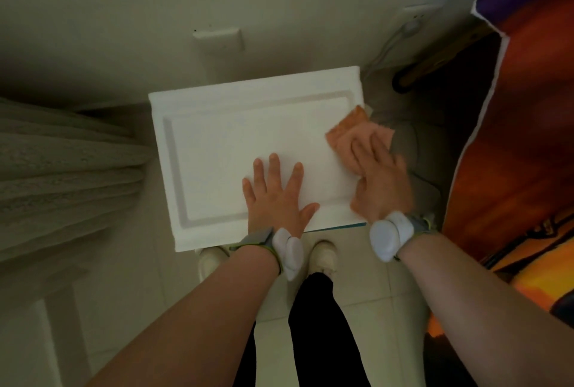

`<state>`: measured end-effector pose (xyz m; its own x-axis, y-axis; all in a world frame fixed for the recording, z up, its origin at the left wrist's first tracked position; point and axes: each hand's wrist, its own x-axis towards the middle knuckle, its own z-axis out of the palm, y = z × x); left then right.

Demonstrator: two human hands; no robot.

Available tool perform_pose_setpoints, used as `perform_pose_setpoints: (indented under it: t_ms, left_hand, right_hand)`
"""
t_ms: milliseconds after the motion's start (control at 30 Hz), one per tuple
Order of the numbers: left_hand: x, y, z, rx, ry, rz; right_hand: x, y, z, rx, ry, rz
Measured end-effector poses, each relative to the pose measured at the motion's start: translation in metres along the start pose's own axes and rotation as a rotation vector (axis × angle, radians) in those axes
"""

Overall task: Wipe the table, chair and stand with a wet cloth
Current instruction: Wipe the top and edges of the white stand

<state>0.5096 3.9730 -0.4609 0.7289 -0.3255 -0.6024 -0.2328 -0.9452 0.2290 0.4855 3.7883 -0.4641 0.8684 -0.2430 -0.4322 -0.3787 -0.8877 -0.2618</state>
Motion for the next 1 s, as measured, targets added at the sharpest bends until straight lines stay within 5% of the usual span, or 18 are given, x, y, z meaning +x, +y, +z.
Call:
perform_pose_setpoints:
  t_ms: [200, 367, 533, 633, 767, 1000]
  left_hand:
    - [0.001, -0.001, -0.004, 0.006, -0.001, 0.007]
    - [0.003, -0.013, -0.010, -0.017, -0.023, 0.062]
    - [-0.002, -0.027, -0.021, -0.205, 0.065, 0.113]
    - [-0.003, -0.054, -0.031, -0.208, 0.225, 0.000]
    - [-0.001, -0.109, -0.036, -0.266, 0.382, -0.384]
    - [-0.001, -0.151, -0.034, -0.661, 0.301, -0.421]
  right_hand:
    - [0.068, -0.022, -0.034, 0.135, 0.076, -0.069]
    - [0.090, -0.036, -0.039, 0.318, 0.331, -0.010]
    - [0.090, -0.028, -0.036, 0.543, 0.571, 0.241]
    - [0.095, -0.046, -0.043, 0.374, 0.445, 0.126]
    - [0.100, -0.079, -0.029, 0.039, 0.225, -0.011]
    - [0.082, -0.149, -0.008, 0.212, 0.198, -0.128]
